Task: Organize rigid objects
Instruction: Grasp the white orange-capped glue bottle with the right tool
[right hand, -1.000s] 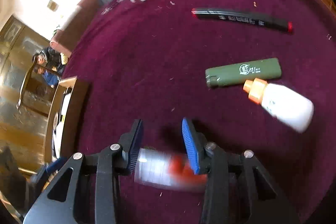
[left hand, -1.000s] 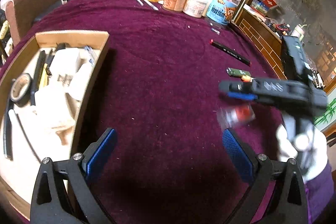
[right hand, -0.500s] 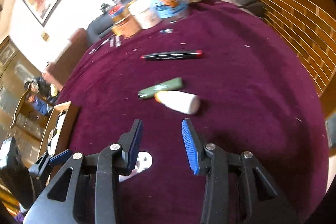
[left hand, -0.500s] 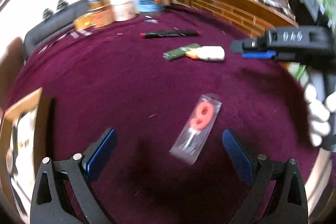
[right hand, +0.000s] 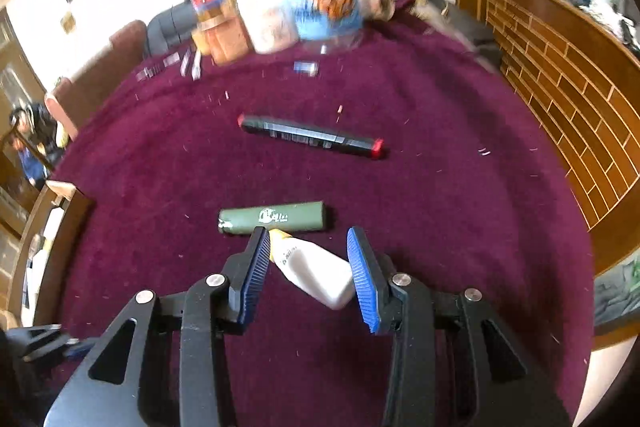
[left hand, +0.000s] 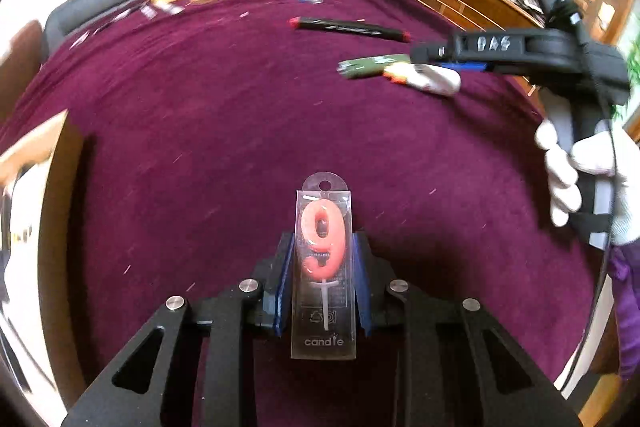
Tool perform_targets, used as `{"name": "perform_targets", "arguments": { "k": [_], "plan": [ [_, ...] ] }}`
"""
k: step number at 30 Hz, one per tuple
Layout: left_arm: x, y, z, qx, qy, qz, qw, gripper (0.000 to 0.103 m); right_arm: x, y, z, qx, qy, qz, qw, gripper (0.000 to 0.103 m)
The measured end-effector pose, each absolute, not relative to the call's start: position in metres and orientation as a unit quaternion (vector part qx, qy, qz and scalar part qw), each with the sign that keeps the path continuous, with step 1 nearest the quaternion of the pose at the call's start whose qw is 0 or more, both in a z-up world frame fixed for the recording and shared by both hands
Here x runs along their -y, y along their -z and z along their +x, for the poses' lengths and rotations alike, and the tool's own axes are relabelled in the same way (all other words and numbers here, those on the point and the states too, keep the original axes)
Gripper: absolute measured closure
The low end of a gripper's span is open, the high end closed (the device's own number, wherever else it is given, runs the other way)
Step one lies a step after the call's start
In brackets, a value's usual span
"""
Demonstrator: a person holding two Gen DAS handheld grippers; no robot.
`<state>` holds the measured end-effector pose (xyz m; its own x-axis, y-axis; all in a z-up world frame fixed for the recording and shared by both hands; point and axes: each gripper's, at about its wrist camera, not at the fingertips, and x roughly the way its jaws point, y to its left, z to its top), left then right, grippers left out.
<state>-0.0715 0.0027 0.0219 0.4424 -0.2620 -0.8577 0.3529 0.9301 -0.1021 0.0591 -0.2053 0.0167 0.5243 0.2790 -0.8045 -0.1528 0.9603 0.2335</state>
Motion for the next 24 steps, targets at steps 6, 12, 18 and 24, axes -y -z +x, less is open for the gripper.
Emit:
{"name": "perform_targets", "arguments": {
  "k": [6,12,18,24],
  "plan": [
    [-0.004,-0.020,-0.075,-0.486,0.182,0.039,0.854,0.071,0.183,-0.010,0.041,-0.498,-0.153,0.035,0.853,0.064],
    [0.026,-0.017,-0.080,-0.465,0.162,0.102,0.864,0.046,0.180,-0.013,0.041,-0.498,-0.113,0.015,0.859,0.065],
    [0.019,-0.022,-0.086,-0.470,0.160,0.086,0.864,0.080,0.178,-0.010,0.042,-0.503,-0.099,0.024,0.858,0.064],
    [0.022,-0.029,-0.102,-0.455,0.148,0.106,0.872,0.080,0.171,-0.010,0.044,-0.506,-0.078,0.008,0.859,0.064]
  ]
}}
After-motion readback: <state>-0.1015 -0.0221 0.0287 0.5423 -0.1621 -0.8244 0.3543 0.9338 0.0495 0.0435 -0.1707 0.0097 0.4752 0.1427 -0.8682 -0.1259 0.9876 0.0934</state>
